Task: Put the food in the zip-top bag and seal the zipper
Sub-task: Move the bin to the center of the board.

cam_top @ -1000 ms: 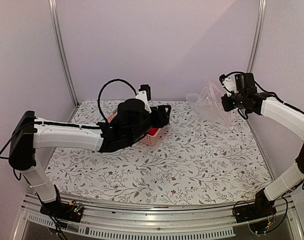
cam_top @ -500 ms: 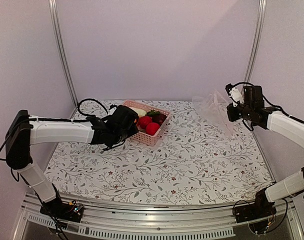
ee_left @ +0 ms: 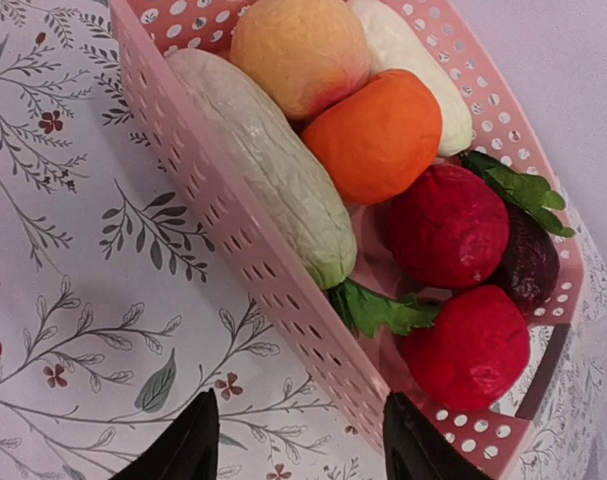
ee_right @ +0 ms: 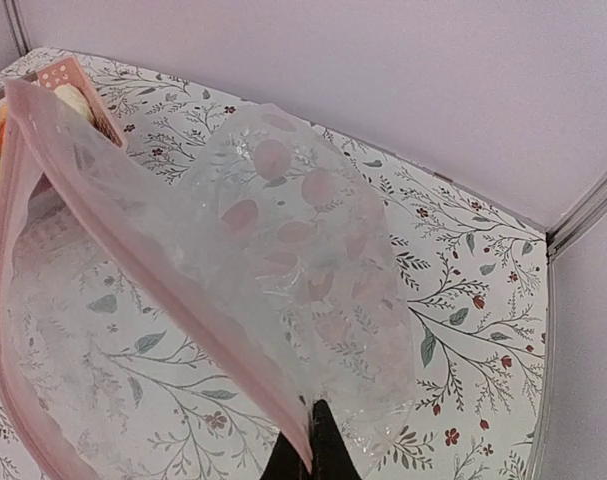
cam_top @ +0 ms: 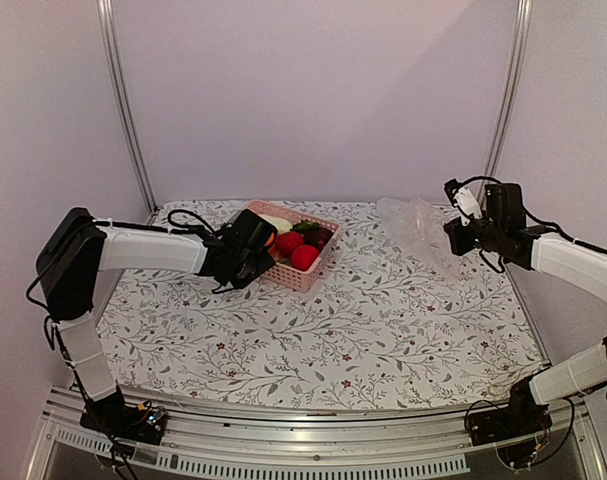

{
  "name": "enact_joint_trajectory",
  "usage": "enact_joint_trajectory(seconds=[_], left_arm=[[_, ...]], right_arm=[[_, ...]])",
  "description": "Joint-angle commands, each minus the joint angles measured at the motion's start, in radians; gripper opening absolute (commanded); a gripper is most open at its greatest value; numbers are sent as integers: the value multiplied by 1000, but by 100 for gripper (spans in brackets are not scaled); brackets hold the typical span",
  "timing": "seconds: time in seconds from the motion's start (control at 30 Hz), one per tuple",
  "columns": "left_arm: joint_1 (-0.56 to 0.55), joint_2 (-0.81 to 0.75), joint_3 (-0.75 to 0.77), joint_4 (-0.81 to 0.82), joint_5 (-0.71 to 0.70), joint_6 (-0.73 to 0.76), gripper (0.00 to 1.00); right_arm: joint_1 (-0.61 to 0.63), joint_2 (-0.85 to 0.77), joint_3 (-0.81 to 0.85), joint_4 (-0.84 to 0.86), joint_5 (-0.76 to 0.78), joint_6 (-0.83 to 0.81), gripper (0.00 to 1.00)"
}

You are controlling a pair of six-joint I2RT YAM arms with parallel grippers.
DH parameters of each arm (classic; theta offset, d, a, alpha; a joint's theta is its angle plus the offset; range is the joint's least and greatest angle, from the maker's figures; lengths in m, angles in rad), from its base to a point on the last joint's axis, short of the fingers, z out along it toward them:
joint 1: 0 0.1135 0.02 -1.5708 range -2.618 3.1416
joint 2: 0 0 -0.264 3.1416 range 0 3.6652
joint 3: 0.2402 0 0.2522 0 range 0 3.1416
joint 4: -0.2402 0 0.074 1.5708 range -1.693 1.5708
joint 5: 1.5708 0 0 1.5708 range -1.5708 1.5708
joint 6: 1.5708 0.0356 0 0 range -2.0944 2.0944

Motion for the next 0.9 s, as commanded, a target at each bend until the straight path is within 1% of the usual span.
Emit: enact_joint_trajectory(seconds=[0.0,0.2,0.33,0.43,0.47,0.53,0.63,0.73,0.87], left_arm=[[17,54,60,41,35,11,55],[25,133,141,23,48,6,54],[29,168,186,-43,39,-38,50],[30,199,226,-98,50,-40,46],[29,204,232,-107,55,-40,42],[30,203,230,-112,59,-36,36],[30,179,203,-112,48,-32,31],[29,150,165,-113,43,-6,23],[29,97,109,-139,32,27,20]], right_arm=[[-5,2,-12,22,-32,-4,0],[-6,13,-15,19,-37,-18,0],[-9,11,-15,19,-37,-17,0],[-14,6,-17,17,-38,-19,0],[-15,4,-17,17,-38,-19,0],[-17,3,-17,15,-39,-20,0],[-18,3,-15,13,-42,-21,0],[-19,1,-15,10,-49,-23,0],[-20,4,-14,5,-54,-23,0]])
